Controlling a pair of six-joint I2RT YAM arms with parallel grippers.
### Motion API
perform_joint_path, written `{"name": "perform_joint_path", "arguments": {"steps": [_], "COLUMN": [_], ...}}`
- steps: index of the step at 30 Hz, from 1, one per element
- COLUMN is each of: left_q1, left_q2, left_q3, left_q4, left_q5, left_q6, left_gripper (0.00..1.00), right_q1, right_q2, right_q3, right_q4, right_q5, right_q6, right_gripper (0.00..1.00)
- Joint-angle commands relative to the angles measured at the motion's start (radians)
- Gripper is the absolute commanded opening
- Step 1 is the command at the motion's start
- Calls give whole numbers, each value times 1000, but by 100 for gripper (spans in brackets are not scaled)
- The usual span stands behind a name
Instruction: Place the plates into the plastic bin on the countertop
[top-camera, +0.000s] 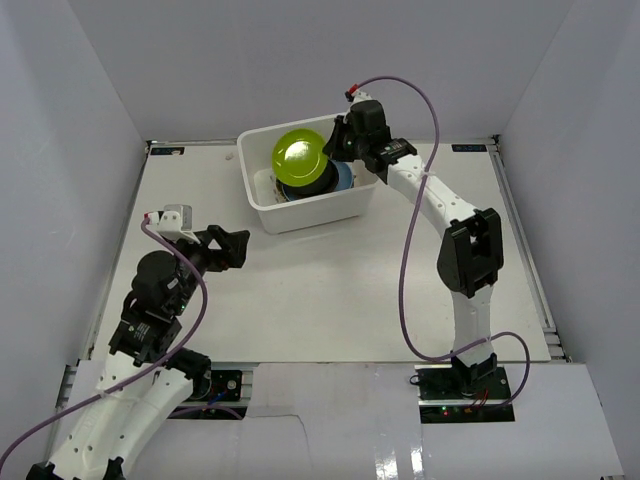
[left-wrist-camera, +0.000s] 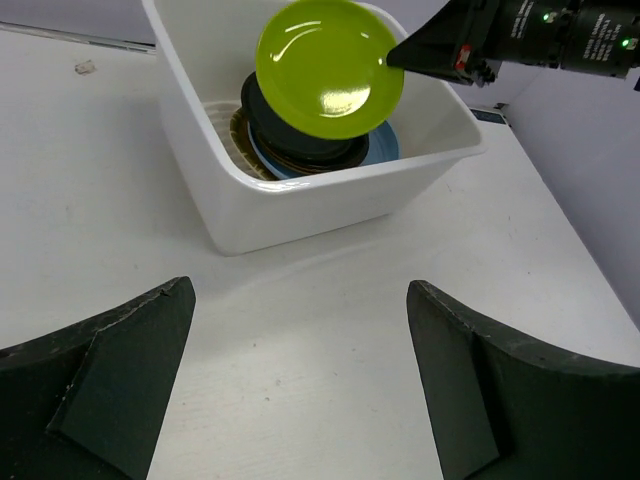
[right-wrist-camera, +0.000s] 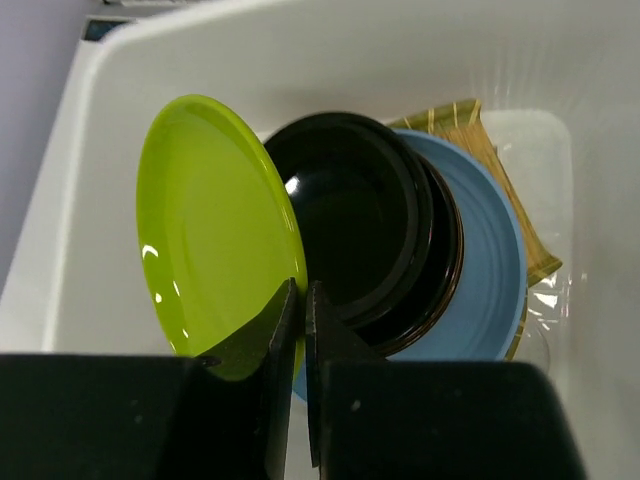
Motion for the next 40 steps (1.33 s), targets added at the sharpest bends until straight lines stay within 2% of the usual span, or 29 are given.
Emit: {"name": "perform_joint_path", "arguments": {"steps": [1,3,6,7,8,10,11,12,17,20,21,23,24,25,31,33,35,40], "left_q1": [-16,-18,-17,-17,-17,-17,-17,-17,-17,-17,-17,-17,-17,-17,-17,-17,-17,-17], "left_q2": [11,12,20,23,26,38,44,50,101,130,136,153,158,161,139,138,133,130], "left_q3": [-2,-4,-4,-4,-4,-5,-4,-2,7,22,28,50,58,67,90,88,82,103], "left_q4": [19,19,21,22,21,22,22,21,5,-16,-28,-41,-50,-58,-96,-119,-145,-163], "left_q5": [-57,-71,-74,-76,-77,-80,-80,-84,-105,-107,-102,-93,-73,-61,-4,15,18,-19], "left_q6": [13,15,15,13,13,13,13,13,2,-8,-13,-30,-33,-39,-67,-68,-68,-108], "left_gripper": [98,98,98,98,98,98,98,98,98,98,98,98,98,98,98,98,98,98], "right_q1": [10,13,13,13,15,15,16,15,15,16,18,18,16,18,18,18,16,16], "right_q2": [17,44,64,60,55,22,9,-6,-167,-343,-397,-563,-625,-757,-1302,-1437,-1494,-1534], "right_q3": [74,71,68,66,62,53,45,42,-38,-205,-316,-432,-563,-641,-1233,-1320,-1401,-1382], "right_q4": [-17,-20,-26,-28,-27,-19,-11,-10,3,56,88,110,124,133,223,224,213,217], "right_q5": [20,40,51,51,51,61,64,72,92,129,155,175,181,189,206,198,198,155], "right_q6": [-8,-4,2,2,2,-10,-17,-24,-78,-131,-148,-200,-221,-231,-159,-143,-133,-133], "right_gripper": [9,12,23,29,45,61,83,93,90,90,90,90,90,90,90,90,90,90]}}
